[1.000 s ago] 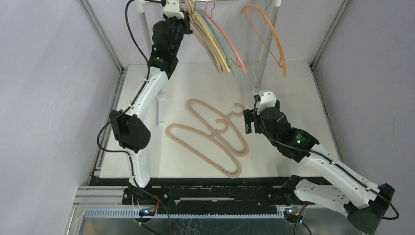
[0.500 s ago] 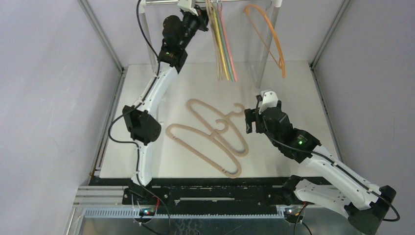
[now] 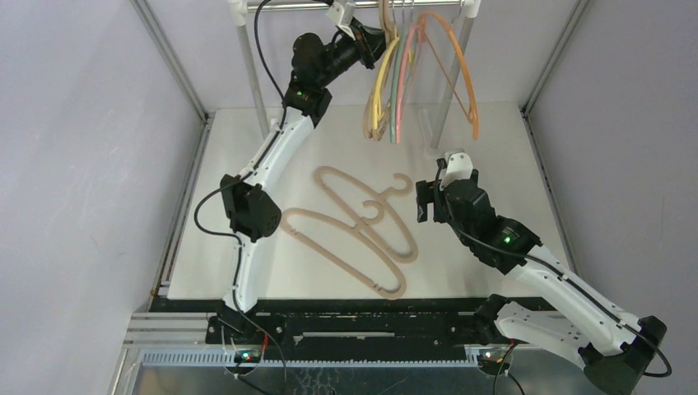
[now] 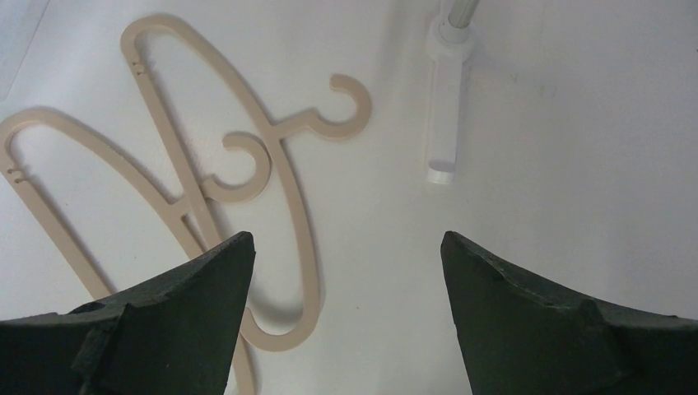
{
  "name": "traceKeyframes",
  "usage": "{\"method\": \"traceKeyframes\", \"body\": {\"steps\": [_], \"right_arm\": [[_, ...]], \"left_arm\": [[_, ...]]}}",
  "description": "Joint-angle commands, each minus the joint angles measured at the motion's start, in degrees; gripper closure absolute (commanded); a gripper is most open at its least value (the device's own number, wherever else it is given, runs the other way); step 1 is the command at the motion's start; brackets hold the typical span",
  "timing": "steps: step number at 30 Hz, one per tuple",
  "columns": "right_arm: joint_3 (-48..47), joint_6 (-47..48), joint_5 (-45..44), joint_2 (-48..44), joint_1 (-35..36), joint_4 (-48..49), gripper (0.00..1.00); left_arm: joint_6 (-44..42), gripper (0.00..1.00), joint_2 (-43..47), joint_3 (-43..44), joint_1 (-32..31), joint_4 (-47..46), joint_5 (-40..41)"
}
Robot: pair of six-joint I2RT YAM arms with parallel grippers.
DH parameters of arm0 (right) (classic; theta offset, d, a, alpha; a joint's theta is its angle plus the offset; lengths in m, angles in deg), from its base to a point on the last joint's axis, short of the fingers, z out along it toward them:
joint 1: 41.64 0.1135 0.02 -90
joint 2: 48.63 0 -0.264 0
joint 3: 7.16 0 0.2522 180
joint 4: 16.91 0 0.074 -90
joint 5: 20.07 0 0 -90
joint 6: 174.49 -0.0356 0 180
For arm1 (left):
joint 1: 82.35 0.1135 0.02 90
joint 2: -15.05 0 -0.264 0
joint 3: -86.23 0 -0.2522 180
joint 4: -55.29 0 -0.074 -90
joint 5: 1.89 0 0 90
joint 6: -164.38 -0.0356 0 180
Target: Organize the hangers
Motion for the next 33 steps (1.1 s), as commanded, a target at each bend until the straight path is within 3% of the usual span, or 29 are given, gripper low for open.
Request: {"method": "traceKeyframes", "body": {"steps": [1, 17, 20, 33], "right_arm": [[-0.1, -1.6, 0.0, 0.0, -0.4, 2.0, 0.09], [-0.1, -2.4, -0.7, -2.6, -0.4, 0.0, 0.09], [0.0, -2.7, -0.7, -3.2, -0.4, -0.4, 0.09], [-0.1, -3.5, -0.8, -6.6, -0.1, -3.5, 0.08]], "left_arm": [[5.8, 0.97, 0.2, 2.0, -3.0, -2.4, -11.6], [4.5, 0.92, 0.4, 0.2, -5.5, 1.1, -8.4], [2.9, 0.85, 1.9, -2.1, -5.5, 2.3, -7.5], [-6.2, 0.74, 10.4, -15.7, -4.8, 10.8, 1.4]]}}
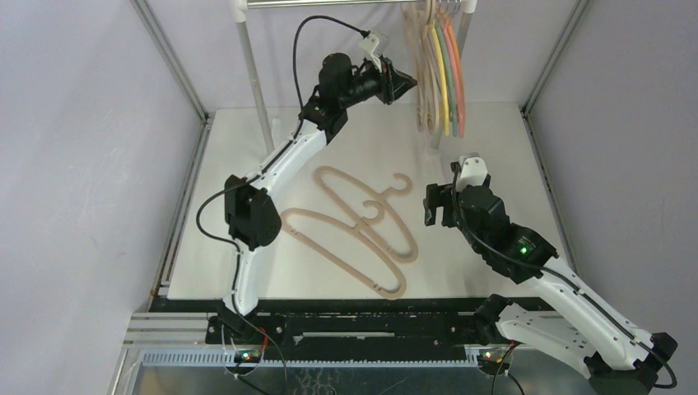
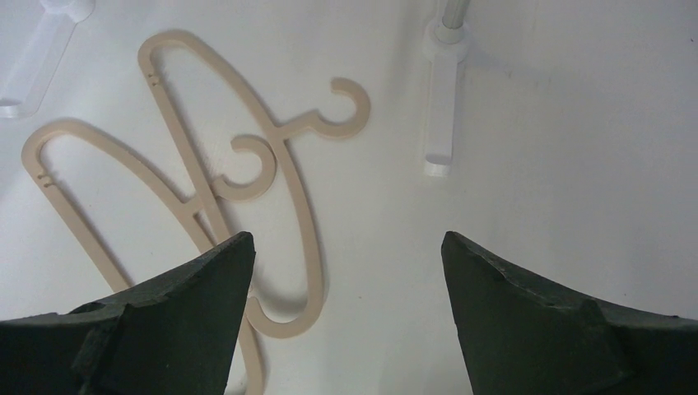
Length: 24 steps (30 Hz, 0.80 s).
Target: Organize the hangers
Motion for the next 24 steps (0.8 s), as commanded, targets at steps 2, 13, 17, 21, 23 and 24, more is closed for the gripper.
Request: {"method": "traceKeyframes", "body": {"steps": [2, 13, 17, 21, 23, 24], "right_arm": [[-0.2, -1.1, -0.2, -1.7, 0.0, -0.9, 0.06], [-0.2, -0.4, 5.0, -0.2, 3.7, -1.2, 0.00], [-0.2, -1.2, 5.6, 5.7, 8.4, -0.6, 0.03], [1.3, -2.0, 6.8, 12.7, 11.5, 3.1, 0.06], [2.6, -2.8, 7.0, 16.4, 11.6, 5.6, 0.06], [3.3, -3.1, 6.6, 18.2, 11.4, 6.7, 0.06]], "left_arm": [[-5.1, 0.69, 9.2, -7.3, 0.9, 4.5, 6.3], [-7.5, 0.28, 32.8, -39.8, 3.8, 6.3, 17.6], [-6.2, 0.23, 39.4, -49.2, 4.1, 10.1, 22.9], [-4.1, 0.26, 45.2, -59.4, 4.1, 11.9, 27.9], [-3.1, 0.25, 47.8, -64.4, 4.0, 12.1, 29.7], [-2.0, 0.25, 49.0, -66.9, 3.9, 11.8, 31.4]]}}
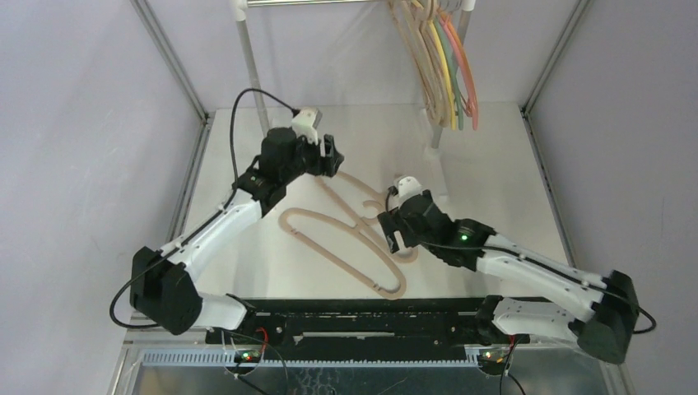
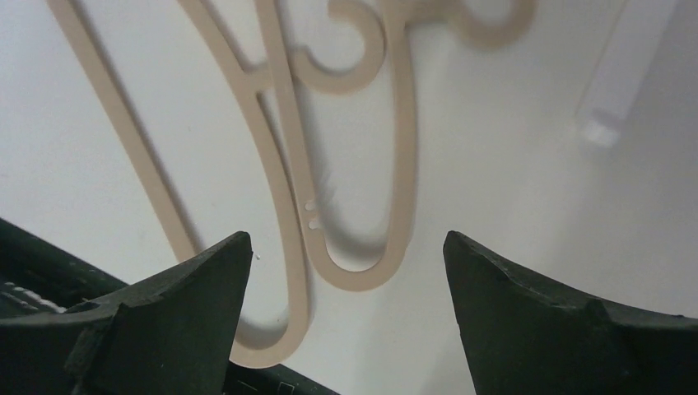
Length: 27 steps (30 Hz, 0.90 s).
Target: Organize the hangers
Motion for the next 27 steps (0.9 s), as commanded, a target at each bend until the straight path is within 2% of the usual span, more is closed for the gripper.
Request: {"method": "traceKeyframes", "body": {"steps": [1, 9, 16, 23, 27], "right_arm": [[2.5, -2.8, 0.6, 6.4, -0.3, 7.0, 0.06], [2.8, -2.1, 5.7, 19.9, -10.4, 16.3, 0.14], [1.7, -1.3, 7.1, 30.7, -10.8, 20.7, 0.23], [1.7, -2.6, 2.5, 36.0, -10.9, 21.6, 0.25], [3.0, -4.2, 2.9, 37.5, -10.9, 21.9, 0.31]], "left_arm": [[4.2, 0.26, 5.4, -10.1, -0.3, 1.1, 7.6], [6.8, 0.28, 10.2, -23.2, -3.1, -3.9, 10.6], [7.8, 0.29, 12.4, -26.9, -4.2, -6.1, 10.9], [7.7, 0.31, 13.2, -28.7, -4.2, -7.0, 9.8], [8.0, 0.31, 14.3, -30.1, -4.2, -7.5, 9.6]]}}
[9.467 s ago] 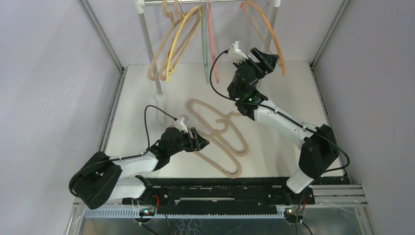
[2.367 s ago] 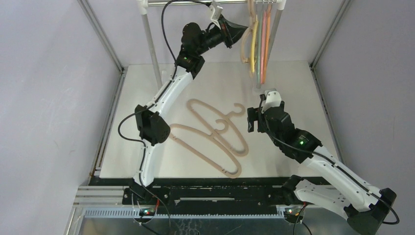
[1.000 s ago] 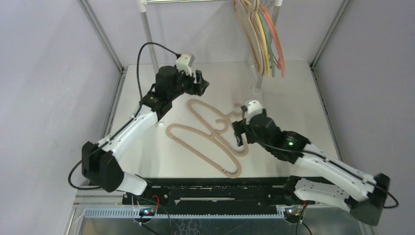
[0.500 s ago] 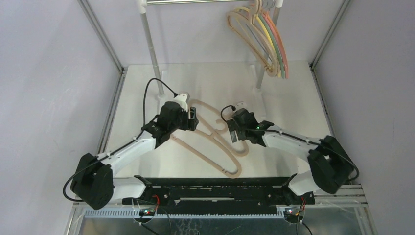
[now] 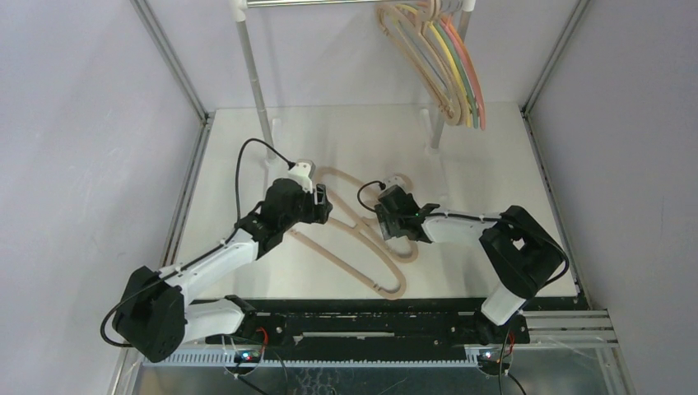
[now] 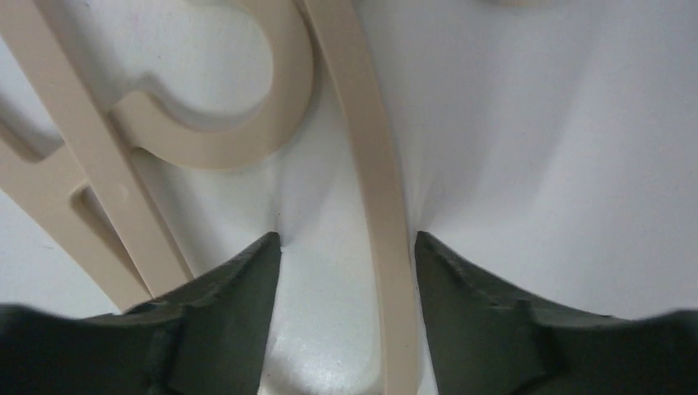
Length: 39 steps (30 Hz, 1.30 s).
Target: Organize the hangers
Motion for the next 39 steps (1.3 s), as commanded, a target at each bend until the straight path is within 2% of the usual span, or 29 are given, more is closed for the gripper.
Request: {"method": "traceKeyframes", "body": {"steps": [1, 3, 5, 6, 8, 15, 23, 28, 39], "right_arm": [[0.8, -2.5, -1.0, 2.5, 0.1, 0.4, 0.38], [1.5, -3.2, 1.0, 2.9, 0.2, 0.3, 0.56], [2.1, -4.2, 1.3, 3.1, 0.6, 0.1, 0.82], [2.4, -4.6, 0.3, 3.0, 1.2, -0.1, 0.90], [2.4, -4.8, -3.4, 2.3, 3.0, -0.6, 0.99], [-2.1, -7.2, -16.3, -5.6, 8.7, -10.0, 1.00], [-14.4, -3.0, -23.9, -13.6, 13.9, -21.5, 1.00], [-22.8, 4.1, -28.9, -12.4, 14.5, -23.0, 1.00], [-45.9, 23.4, -35.7, -3.0, 16.0, -16.5, 1.00]], "left_arm": [[1.1, 0.32, 2.7, -0.9, -0.2, -3.1, -0.3], [1.1, 0.32, 3.1, -1.1, -0.2, -2.6, -0.1], [1.1, 0.32, 3.3, -1.0, -0.2, -2.4, 0.1], [1.1, 0.32, 3.4, -1.1, -0.3, -2.4, 0.2], [1.1, 0.32, 3.4, -1.1, -0.3, -2.4, 0.3], [1.4, 0.33, 3.2, -0.6, -0.5, -2.3, 0.1], [1.6, 0.34, 2.8, -0.4, -0.6, -1.8, 1.5], [2.3, 0.34, 4.9, -0.8, -1.1, -1.8, 1.2], [2.9, 0.34, 10.8, -4.6, -1.8, -1.0, 2.1]]}}
